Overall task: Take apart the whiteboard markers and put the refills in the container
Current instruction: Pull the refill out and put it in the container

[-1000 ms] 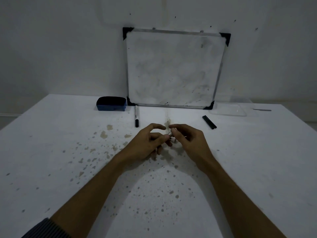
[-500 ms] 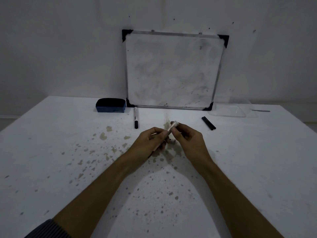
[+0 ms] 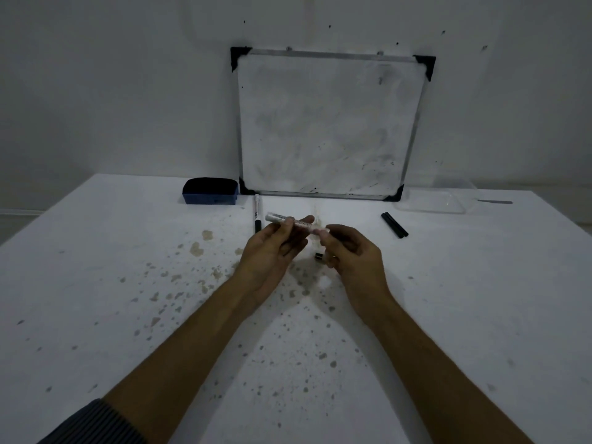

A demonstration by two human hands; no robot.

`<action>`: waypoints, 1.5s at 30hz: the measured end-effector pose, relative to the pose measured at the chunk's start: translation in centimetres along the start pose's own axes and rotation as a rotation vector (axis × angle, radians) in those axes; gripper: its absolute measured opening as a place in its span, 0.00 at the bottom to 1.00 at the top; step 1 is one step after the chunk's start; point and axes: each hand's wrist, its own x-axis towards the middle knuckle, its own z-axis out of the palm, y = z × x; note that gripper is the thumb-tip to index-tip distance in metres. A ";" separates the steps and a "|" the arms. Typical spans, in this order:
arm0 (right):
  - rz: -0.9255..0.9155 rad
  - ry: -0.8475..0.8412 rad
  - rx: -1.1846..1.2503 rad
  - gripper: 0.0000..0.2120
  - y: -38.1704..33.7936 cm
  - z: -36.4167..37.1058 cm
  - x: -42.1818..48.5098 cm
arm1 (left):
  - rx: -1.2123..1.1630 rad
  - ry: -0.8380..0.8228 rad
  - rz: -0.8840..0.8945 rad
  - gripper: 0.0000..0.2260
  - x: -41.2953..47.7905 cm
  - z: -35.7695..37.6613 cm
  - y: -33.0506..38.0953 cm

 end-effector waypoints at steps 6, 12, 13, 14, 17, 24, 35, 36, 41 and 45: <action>0.150 -0.040 0.293 0.10 0.5 -0.1 0.5 | 0.117 0.045 -0.060 0.10 -0.6 1.1 -1.1; -0.139 0.096 -0.166 0.16 -1.2 0.0 0.5 | -0.362 0.077 -0.317 0.31 -0.2 0.7 -0.7; -0.231 0.083 -0.254 0.15 -1.3 0.2 0.2 | -0.381 0.071 -0.357 0.30 -0.2 0.6 -0.8; -0.312 0.048 -0.355 0.13 -1.4 0.4 -0.1 | -0.373 0.060 -0.383 0.28 -0.2 0.6 -1.0; -0.377 -0.110 -0.682 0.08 -0.2 1.0 -0.7 | -0.275 0.032 -0.416 0.18 -0.4 0.8 -1.0; -0.321 0.036 -0.558 0.11 -0.5 1.3 -0.6 | -0.178 -0.031 -0.340 0.17 -0.4 1.0 -0.9; 0.100 0.183 -0.021 0.16 -0.5 -1.9 1.6 | 0.323 -0.108 -0.168 0.09 -0.2 -1.0 0.3; 0.140 0.183 0.041 0.15 -0.7 -2.1 1.8 | 0.397 -0.106 -0.143 0.09 -0.1 -1.3 0.4; 0.150 0.167 -0.171 0.18 -1.7 -3.2 2.1 | 0.632 -0.026 0.010 0.07 0.3 -2.1 0.1; -0.086 0.100 -0.905 0.19 -1.3 -4.2 1.9 | 0.800 -0.034 0.176 0.10 0.1 -1.9 -0.8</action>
